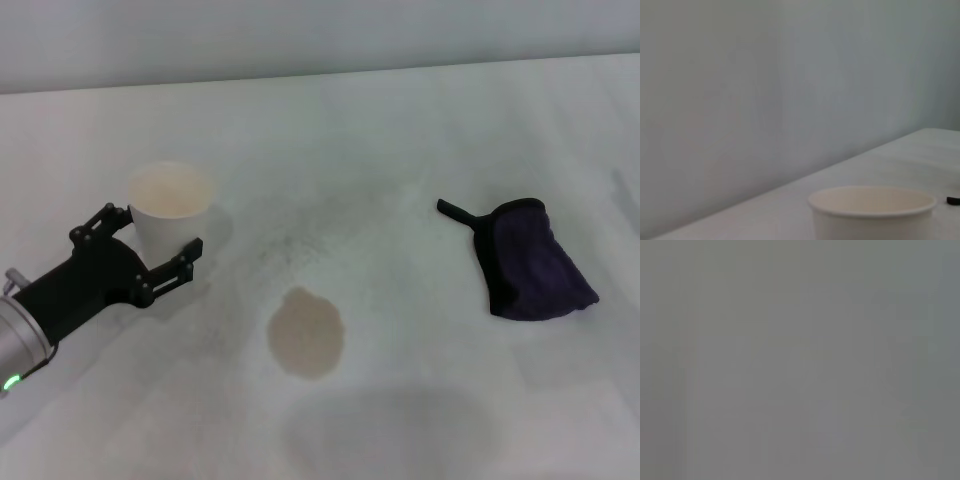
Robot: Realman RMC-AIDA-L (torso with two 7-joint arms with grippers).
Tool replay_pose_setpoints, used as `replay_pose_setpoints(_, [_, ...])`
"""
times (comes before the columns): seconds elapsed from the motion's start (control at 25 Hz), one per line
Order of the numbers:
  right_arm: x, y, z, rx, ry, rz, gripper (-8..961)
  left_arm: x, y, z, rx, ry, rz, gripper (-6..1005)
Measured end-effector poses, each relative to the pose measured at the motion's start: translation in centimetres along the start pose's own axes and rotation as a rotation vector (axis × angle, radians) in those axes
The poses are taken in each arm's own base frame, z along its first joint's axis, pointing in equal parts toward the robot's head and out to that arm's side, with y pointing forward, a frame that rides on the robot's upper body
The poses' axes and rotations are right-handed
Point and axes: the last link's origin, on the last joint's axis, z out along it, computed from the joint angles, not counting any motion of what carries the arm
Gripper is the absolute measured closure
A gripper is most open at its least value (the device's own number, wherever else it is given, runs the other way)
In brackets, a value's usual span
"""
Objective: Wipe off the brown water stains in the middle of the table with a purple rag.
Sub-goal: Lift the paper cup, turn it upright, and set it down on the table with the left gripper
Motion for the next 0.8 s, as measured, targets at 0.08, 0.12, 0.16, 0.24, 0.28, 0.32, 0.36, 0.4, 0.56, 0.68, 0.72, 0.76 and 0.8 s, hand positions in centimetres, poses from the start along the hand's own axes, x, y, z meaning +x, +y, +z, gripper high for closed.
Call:
replay_pose_setpoints(0.08, [0.0, 0.0, 0.1, -0.002, -0.001, 0.000, 97, -0.4, 0.3, -0.2, -0.001, -0.006, -0.018, 126])
replay_pose_setpoints(0.12, [0.0, 0.0, 0.1, -0.003, -0.002, 0.000, 97, -0.6, 0.5, -0.2, -0.002, -0.009, -0.025, 126])
replay_pose_setpoints(0.16, [0.0, 0.1, 0.1, -0.003, -0.002, 0.000, 97, -0.8, 0.7, -0.3, -0.003, -0.014, -0.034, 127])
replay_pose_setpoints(0.24, [0.0, 0.1, 0.0, -0.005, -0.003, 0.001, 97, -1.1, 0.9, -0.4, -0.004, -0.021, -0.046, 127])
replay_pose_setpoints(0.28, [0.0, 0.1, 0.0, -0.005, -0.002, 0.001, 97, -1.2, 1.0, -0.5, -0.004, -0.025, -0.052, 127])
replay_pose_setpoints(0.32, [0.0, 0.1, -0.1, -0.007, -0.001, 0.001, 97, -1.4, 1.2, -0.6, -0.004, -0.029, -0.057, 127])
replay_pose_setpoints(0.36, [0.0, 0.1, -0.1, -0.007, -0.001, 0.001, 97, -1.5, 1.3, -0.7, -0.003, -0.032, -0.064, 127])
replay_pose_setpoints(0.4, [0.0, 0.1, -0.1, -0.008, -0.001, 0.002, 97, -1.7, 1.4, -0.7, -0.003, -0.035, -0.068, 127])
replay_pose_setpoints(0.56, [0.0, 0.2, 0.0, -0.012, -0.002, 0.002, 97, -2.3, 1.8, -1.2, 0.001, -0.050, -0.088, 127])
replay_pose_setpoints(0.68, [0.0, 0.2, 0.1, -0.012, -0.003, 0.001, 97, -2.9, 2.3, -1.8, -0.003, -0.066, -0.100, 126])
replay_pose_setpoints(0.72, [0.0, 0.2, 0.1, -0.013, -0.003, 0.001, 97, -3.2, 2.5, -2.0, -0.003, -0.072, -0.103, 126])
replay_pose_setpoints(0.76, [0.0, 0.2, 0.1, -0.013, -0.003, 0.001, 97, -3.5, 2.6, -2.3, -0.001, -0.079, -0.103, 126])
replay_pose_setpoints(0.8, [0.0, 0.2, 0.1, -0.012, -0.003, 0.001, 97, -3.7, 2.8, -2.6, 0.002, -0.081, -0.101, 127])
